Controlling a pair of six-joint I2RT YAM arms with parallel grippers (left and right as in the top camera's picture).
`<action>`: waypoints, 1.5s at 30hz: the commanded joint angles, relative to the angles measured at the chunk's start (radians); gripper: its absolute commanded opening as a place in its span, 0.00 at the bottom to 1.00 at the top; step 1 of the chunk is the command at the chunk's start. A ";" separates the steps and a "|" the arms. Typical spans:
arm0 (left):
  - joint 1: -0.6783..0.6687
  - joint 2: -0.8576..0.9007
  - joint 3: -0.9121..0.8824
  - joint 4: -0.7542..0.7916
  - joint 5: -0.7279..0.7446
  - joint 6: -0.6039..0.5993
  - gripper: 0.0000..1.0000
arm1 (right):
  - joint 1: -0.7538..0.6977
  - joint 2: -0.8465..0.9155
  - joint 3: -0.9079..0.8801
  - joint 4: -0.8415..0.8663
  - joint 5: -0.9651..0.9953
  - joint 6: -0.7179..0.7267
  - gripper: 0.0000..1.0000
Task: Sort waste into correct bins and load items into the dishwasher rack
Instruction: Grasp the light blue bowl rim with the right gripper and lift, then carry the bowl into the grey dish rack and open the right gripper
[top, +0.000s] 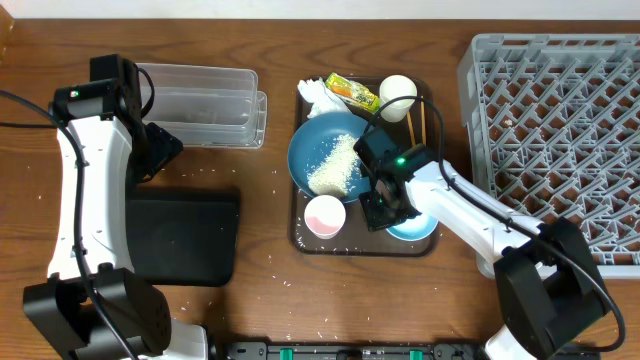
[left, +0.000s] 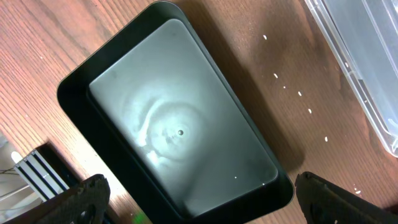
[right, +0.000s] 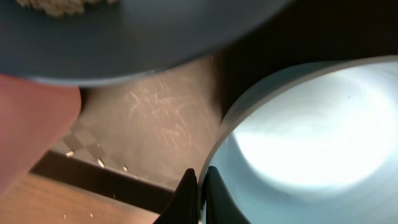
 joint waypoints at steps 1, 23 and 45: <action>0.004 -0.016 -0.002 -0.006 -0.005 0.006 0.98 | 0.003 0.008 0.060 -0.048 -0.027 0.010 0.01; 0.004 -0.016 -0.002 -0.006 -0.005 0.006 0.98 | -0.366 -0.089 0.558 -0.374 -0.027 -0.196 0.01; 0.004 -0.016 -0.002 -0.006 -0.005 0.006 0.98 | -1.014 0.007 0.462 0.478 -0.506 -0.227 0.01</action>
